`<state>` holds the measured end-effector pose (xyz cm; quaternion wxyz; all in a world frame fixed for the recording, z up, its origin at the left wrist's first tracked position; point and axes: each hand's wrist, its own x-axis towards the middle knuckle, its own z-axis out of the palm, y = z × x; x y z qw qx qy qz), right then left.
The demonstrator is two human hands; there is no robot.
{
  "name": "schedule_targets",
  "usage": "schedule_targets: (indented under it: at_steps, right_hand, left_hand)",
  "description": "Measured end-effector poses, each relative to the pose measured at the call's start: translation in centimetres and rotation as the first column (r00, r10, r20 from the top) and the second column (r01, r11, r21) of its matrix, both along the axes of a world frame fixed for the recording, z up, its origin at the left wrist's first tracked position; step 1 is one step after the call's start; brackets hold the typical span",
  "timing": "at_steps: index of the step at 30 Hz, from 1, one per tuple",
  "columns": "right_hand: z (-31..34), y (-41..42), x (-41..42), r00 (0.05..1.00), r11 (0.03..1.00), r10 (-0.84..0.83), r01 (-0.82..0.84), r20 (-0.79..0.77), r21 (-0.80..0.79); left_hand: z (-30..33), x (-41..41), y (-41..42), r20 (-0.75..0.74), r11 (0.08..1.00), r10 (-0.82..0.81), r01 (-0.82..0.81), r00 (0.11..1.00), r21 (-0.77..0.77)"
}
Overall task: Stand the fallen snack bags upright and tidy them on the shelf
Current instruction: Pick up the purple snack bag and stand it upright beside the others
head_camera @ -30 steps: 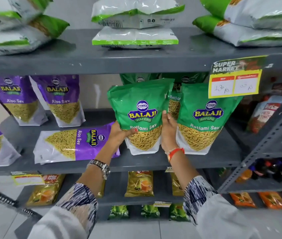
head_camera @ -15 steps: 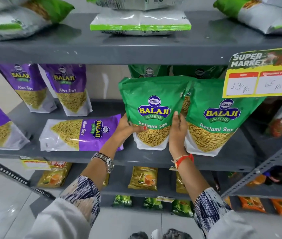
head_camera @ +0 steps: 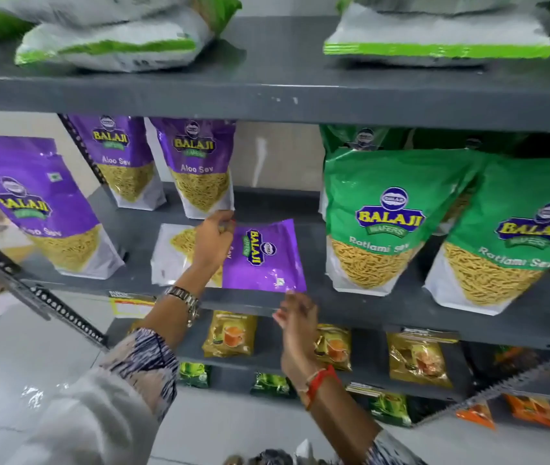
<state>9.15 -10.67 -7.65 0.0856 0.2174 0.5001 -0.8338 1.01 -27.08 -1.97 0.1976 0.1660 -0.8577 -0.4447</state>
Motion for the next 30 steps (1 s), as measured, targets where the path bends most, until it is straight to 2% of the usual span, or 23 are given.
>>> schedule_targets:
  at_steps: [1, 3, 6, 7, 10, 15, 20, 22, 24, 27, 30]
  right_hand:
    - [0.2, -1.8, 0.0, 0.995, 0.993, 0.07, -0.063, 0.071, -0.104]
    - [1.1, -5.1, -0.5, 0.973, 0.976, 0.171, -0.147, 0.152, -0.159]
    - [1.9, -8.9, -1.0, 0.959, 0.975, 0.174, -0.136, 0.224, -0.174]
    - [1.8, -9.5, -1.3, 0.959, 0.977, 0.16, -0.12, 0.235, -0.175]
    - [1.5, -11.1, -2.0, 0.96, 0.98, 0.077, -0.022, 0.268, -0.2]
    - [1.3, -12.4, -1.9, 0.939, 0.983, -0.058, 0.113, 0.338, -0.147]
    - [1.7, -12.7, -1.3, 0.953, 0.985, -0.068, 0.111, 0.294, -0.13]
    - [1.5, -12.0, -0.7, 0.96, 0.985, -0.04, 0.084, 0.276, -0.15]
    - [1.0, -11.3, -0.2, 0.97, 0.987, -0.032, 0.068, 0.241, -0.145]
    - [0.3, -10.2, 0.6, 0.974, 0.988, -0.088, 0.112, 0.209, -0.104]
    - [0.8, -8.9, 2.3, 0.971, 0.98, -0.157, 0.176, 0.18, -0.096]
  left_hand:
    - [-0.1, -0.4, -1.6, 0.097, 0.994, -0.024, 0.035, 0.995, -0.108]
    - [-0.3, -1.4, -3.8, 0.29, 0.959, -0.07, 0.145, 0.954, -0.246]
    - [-0.6, -2.9, -5.9, 0.484, 0.864, -0.035, 0.27, 0.875, -0.425]
    - [-0.7, -3.3, -6.1, 0.527, 0.849, -0.028, 0.298, 0.849, -0.436]
    - [-0.9, -5.1, -7.3, 0.603, 0.878, -0.1, 0.355, 0.792, -0.322]
    - [-0.9, -7.6, -9.2, 0.574, 0.931, -0.211, 0.343, 0.791, -0.13]
    - [-1.1, -7.2, -10.3, 0.573, 0.918, -0.258, 0.382, 0.778, -0.106]
    - [-1.1, -6.2, -11.2, 0.576, 0.917, -0.304, 0.396, 0.759, -0.037]
    - [-0.5, -4.1, -11.5, 0.534, 0.926, -0.353, 0.369, 0.768, 0.082]
    - [-0.6, -1.5, -11.4, 0.375, 0.887, -0.449, 0.354, 0.811, 0.298]
    - [-1.5, 0.7, -11.0, 0.269, 0.862, -0.423, 0.292, 0.865, 0.415]
